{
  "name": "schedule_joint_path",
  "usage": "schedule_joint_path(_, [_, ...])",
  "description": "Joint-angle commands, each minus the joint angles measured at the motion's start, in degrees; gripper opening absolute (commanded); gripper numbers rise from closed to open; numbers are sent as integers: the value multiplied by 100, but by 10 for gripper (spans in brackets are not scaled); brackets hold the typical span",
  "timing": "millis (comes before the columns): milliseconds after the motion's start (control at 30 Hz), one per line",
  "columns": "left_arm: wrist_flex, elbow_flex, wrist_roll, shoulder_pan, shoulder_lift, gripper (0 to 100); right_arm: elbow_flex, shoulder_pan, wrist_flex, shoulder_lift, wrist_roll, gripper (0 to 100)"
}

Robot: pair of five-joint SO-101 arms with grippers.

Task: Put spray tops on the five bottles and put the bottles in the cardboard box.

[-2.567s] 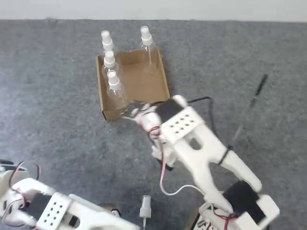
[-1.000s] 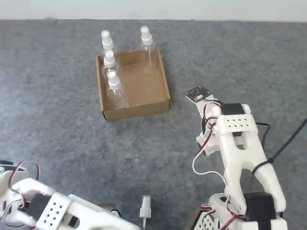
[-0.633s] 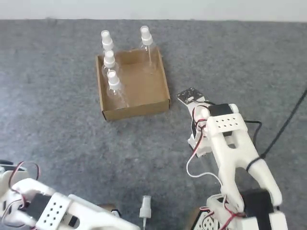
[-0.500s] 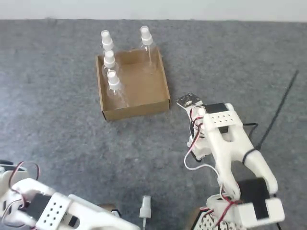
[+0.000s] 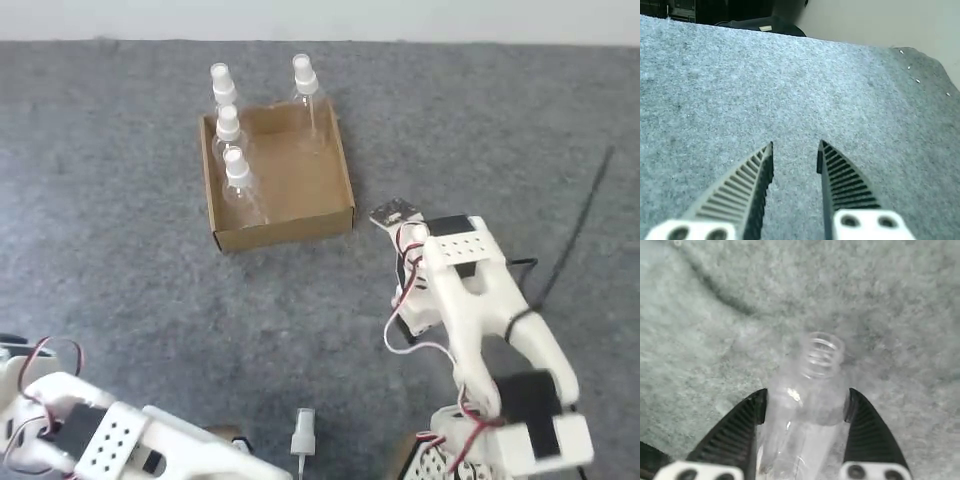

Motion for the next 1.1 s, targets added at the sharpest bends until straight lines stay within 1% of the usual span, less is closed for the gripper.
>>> schedule_joint_path(0, [-185,-75,44,9,-26,135,-44,-66,224,-1086,-44,67])
schedule_joint_path(167, [-185,-75,44,9,-26,135,-44,-75,224,-1666,-70,65])
schedule_joint_path(300, [-141,-75,18,53,-26,135,-44,-75,215,-1974,-466,63])
schedule_joint_path(367, [-132,-66,-299,176,-26,135,-44,-75,171,-2123,-563,63])
schedule_joint_path(467, [-132,22,-967,440,-26,135,-44,-75,154,-2352,-695,62])
schedule_joint_path(533, [-132,40,-1240,536,-26,135,-44,-75,136,-2492,-765,62])
schedule_joint_path(600, [-132,40,-1389,571,-26,135,0,-31,-40,-2571,-765,62])
schedule_joint_path(767, [-105,-127,-1398,571,-26,135,334,57,-593,-2633,-774,62])
schedule_joint_path(833, [149,-356,-1407,580,-26,135,527,75,-804,-2633,-774,62])
schedule_joint_path(867, [387,-541,-1407,607,-26,135,624,127,-875,-2633,-774,62])
schedule_joint_path(933, [1055,-954,-1635,756,-26,135,703,233,-963,-2633,-774,62])
schedule_joint_path(1067, [2374,-1719,-2110,1486,-26,135,695,549,-1007,-2633,-782,62])
